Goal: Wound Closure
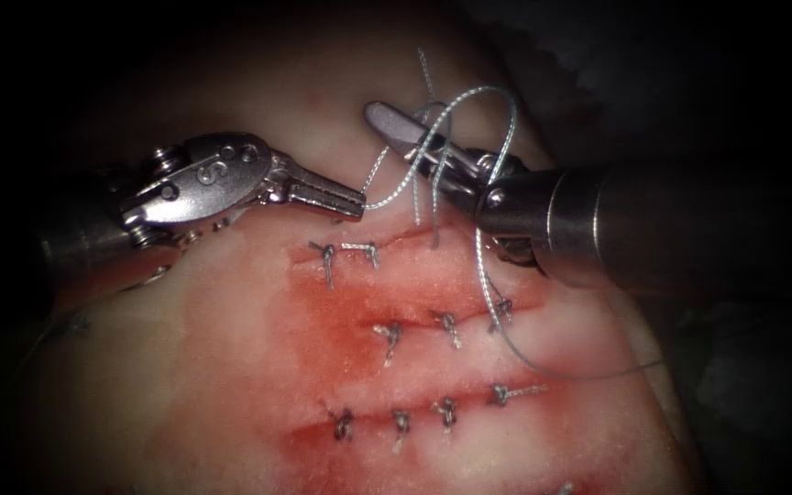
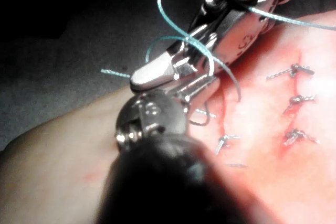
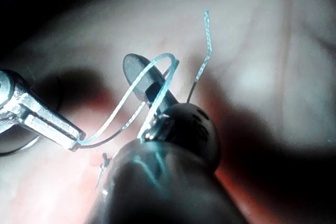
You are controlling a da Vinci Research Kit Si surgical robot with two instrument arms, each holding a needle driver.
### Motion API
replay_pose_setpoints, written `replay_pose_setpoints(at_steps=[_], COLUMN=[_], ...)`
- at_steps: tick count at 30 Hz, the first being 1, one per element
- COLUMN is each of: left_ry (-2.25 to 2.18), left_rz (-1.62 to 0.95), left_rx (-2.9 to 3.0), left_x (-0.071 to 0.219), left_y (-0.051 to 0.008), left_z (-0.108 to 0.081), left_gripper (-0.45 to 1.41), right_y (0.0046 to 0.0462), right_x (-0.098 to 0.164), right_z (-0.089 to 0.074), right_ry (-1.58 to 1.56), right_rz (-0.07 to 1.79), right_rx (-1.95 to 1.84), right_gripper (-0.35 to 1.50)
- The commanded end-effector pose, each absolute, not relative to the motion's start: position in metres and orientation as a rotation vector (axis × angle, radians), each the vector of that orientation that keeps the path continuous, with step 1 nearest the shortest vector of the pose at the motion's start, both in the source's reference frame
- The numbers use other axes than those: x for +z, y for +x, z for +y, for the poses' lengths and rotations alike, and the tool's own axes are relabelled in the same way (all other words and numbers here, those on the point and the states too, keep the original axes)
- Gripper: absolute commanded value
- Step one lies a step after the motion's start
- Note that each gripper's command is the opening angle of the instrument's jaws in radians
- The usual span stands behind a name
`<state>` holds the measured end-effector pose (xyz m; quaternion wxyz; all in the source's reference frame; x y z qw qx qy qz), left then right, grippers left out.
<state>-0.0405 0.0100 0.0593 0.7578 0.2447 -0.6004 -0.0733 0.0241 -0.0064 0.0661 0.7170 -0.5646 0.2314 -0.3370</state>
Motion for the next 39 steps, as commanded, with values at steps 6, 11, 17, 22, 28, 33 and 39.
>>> replay_pose_setpoints(at_steps=[6, 11, 17, 22, 28, 33, 39], left_ry=[0.621, 0.717, 0.749, 0.696, 0.606, 0.595, 0.618], left_rz=[-1.481, -1.551, -1.533, -1.526, -1.455, -1.437, -1.414], left_rx=[-0.319, -0.472, -0.535, -0.549, -0.552, -0.560, -0.612], left_x=[0.054, 0.054, 0.056, 0.059, 0.065, 0.067, 0.069], left_y=[-0.0432, -0.0453, -0.0474, -0.0481, -0.0454, -0.0435, -0.0426], left_z=[0.016, 0.018, 0.019, 0.020, 0.020, 0.021, 0.020], left_gripper=[-0.45, -0.45, -0.45, -0.45, -0.45, -0.45, -0.45], right_y=[0.0258, 0.0264, 0.0272, 0.0273, 0.0271, 0.0268, 0.0267], right_x=[0.067, 0.068, 0.068, 0.068, 0.067, 0.067, 0.066], right_z=[-0.007, -0.007, -0.007, -0.008, -0.008, -0.008, -0.008], right_ry=[-1.449, -1.543, -1.597, -1.645, -1.666, -1.715, -1.818], right_rz=[0.473, 0.556, 0.462, 0.433, 0.440, 0.479, 0.534], right_rx=[-1.158, -1.298, -1.374, -1.442, -1.473, -1.510, -1.521], right_gripper=[0.76, 0.79, 0.78, 0.66, 0.25, 0.12, -0.13])
